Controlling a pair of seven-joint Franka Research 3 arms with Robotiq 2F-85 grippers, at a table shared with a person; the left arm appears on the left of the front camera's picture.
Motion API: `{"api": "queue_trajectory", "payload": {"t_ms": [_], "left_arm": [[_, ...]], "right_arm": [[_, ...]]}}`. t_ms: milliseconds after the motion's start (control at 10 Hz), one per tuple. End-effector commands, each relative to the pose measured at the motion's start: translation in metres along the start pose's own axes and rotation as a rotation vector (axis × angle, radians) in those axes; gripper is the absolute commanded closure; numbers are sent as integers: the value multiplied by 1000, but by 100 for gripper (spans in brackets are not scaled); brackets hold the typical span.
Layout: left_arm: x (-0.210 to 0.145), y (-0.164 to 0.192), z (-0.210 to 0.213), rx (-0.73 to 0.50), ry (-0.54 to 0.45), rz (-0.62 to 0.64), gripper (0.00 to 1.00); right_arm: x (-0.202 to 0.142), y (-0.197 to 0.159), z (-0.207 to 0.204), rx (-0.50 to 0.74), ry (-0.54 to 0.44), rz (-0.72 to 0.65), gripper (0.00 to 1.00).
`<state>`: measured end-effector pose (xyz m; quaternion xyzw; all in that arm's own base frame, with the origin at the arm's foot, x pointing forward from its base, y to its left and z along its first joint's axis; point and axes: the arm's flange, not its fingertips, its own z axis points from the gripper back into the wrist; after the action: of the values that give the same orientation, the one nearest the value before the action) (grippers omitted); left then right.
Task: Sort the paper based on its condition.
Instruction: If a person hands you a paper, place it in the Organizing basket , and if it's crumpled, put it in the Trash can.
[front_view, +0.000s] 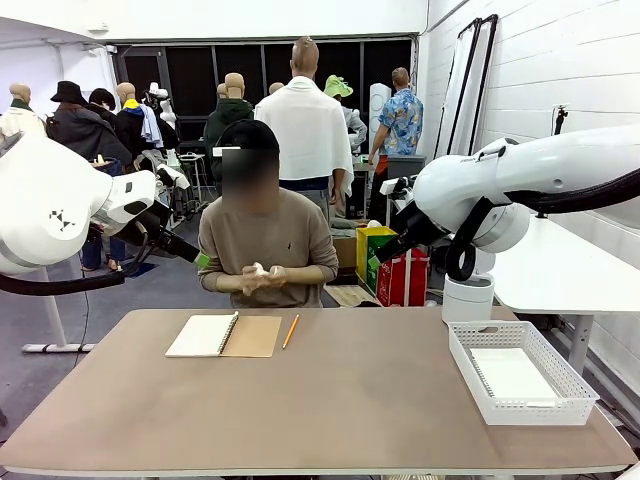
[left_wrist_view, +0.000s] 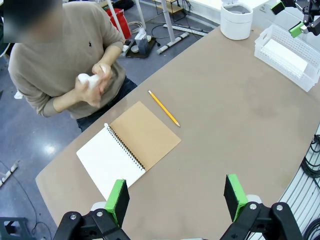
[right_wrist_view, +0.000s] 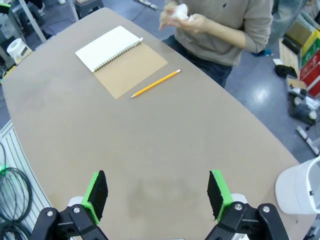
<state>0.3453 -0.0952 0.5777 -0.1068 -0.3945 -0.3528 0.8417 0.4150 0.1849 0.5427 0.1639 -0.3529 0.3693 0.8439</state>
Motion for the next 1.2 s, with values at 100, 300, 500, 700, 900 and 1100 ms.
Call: {"api": "queue_trajectory", "payload": {"t_ms": [100,300,500,700,900,1100], "left_arm": [[-1,0,0,-12,0,-4,0],[-1,0,0,-12,0,-4,0],[-1,0,0,-12,0,-4,0],[-1,0,0,-12,0,-4,0],[-1,0,0,-12,0,-4,0],[-1,0,0,-12,0,-4,0]], "right_arm": [[0,0,0,-5,2,3,0],[0,0,0,-5,2,3,0],[0,0,0,-5,2,3,0],[0,0,0,-5,2,3,0],[0,0,0,-5,2,3,0],[0,0,0,-5,2,3,0]]}}
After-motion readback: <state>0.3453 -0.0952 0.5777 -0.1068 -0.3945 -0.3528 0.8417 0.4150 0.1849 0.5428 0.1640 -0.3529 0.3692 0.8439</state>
